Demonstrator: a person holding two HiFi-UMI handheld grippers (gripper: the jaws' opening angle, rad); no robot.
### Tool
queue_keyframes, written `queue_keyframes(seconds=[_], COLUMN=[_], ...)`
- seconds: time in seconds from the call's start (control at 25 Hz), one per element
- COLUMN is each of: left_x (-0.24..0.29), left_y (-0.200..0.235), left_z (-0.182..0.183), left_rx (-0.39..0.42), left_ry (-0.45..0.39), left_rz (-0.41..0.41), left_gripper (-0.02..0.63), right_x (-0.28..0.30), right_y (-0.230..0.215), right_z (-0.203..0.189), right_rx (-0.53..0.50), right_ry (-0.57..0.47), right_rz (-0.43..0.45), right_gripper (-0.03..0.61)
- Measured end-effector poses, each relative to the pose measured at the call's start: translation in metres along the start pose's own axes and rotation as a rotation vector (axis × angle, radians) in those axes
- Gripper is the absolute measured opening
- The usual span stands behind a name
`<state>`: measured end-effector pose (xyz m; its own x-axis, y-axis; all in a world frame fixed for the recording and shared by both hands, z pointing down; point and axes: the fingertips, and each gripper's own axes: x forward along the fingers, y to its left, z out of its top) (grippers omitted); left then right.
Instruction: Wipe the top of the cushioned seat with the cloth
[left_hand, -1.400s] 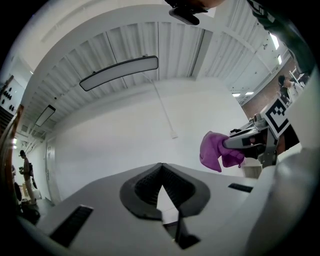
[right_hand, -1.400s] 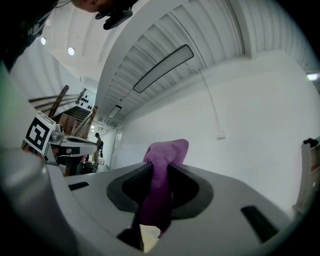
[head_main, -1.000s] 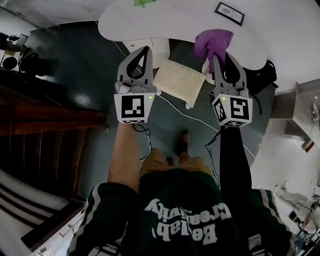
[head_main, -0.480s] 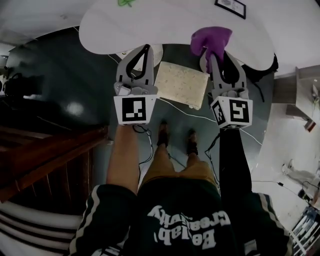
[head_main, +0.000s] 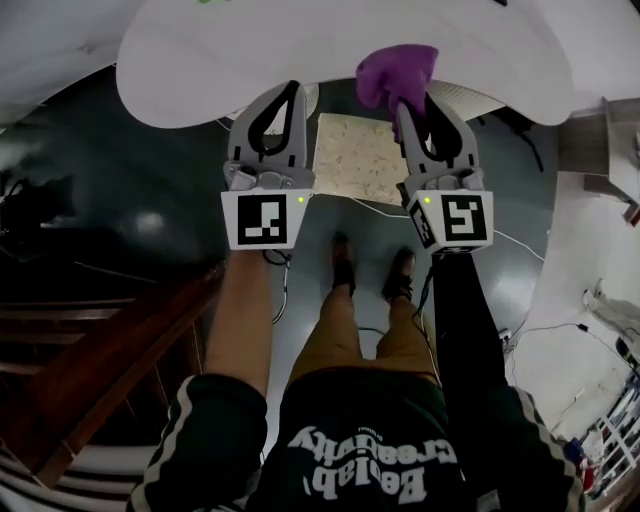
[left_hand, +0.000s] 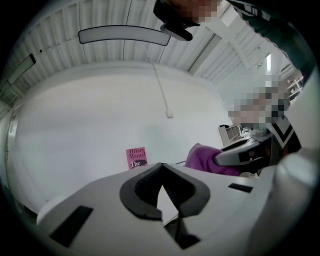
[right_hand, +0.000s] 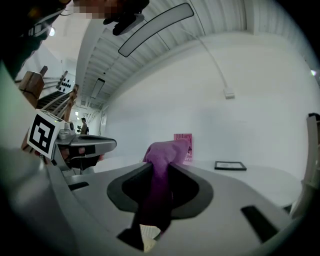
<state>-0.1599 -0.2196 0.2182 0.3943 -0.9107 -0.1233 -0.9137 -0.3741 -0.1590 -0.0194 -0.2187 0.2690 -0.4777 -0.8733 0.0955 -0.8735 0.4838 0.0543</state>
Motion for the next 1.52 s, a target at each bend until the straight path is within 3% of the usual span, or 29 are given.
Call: queue_keyframes(seconds=[0.36,0.96,1.28,1.44,1.52], left_x=[0.023,0.017,-0.003,-0.009,-0.010], left_y=[0.002,0.000,0.001,0.005,0.006], left_z=[-0.074,-0.161,-0.181,-0.185,-0.186], left_rx=[-0.014,-0.006,-0.029,-0.017,-0.016], left_ry=[0.010,0.053,0.116,0.122,0.123], left_rz=[-0.017,0.016,0.035,0.046,0.051], left_gripper=[0.014,0.014,0.014,0.014,0.014], right_x=[0.030,0.063,0.111,0.119,0.115], right_y=[0.000,0.008,0.056,0.079,0.086], right_z=[-0.095,-0.201,-0.281,-0.330,-0.361], right_rx=[-0.003,0.065,0.143,0.192,0.169], right_ry=[0.084,0.161,0.331,0.474,0.579], right_rz=[0.045,0.107,0.245,0.245,0.251], right_gripper=[0.112,0.112,0.110,0.110,0.110])
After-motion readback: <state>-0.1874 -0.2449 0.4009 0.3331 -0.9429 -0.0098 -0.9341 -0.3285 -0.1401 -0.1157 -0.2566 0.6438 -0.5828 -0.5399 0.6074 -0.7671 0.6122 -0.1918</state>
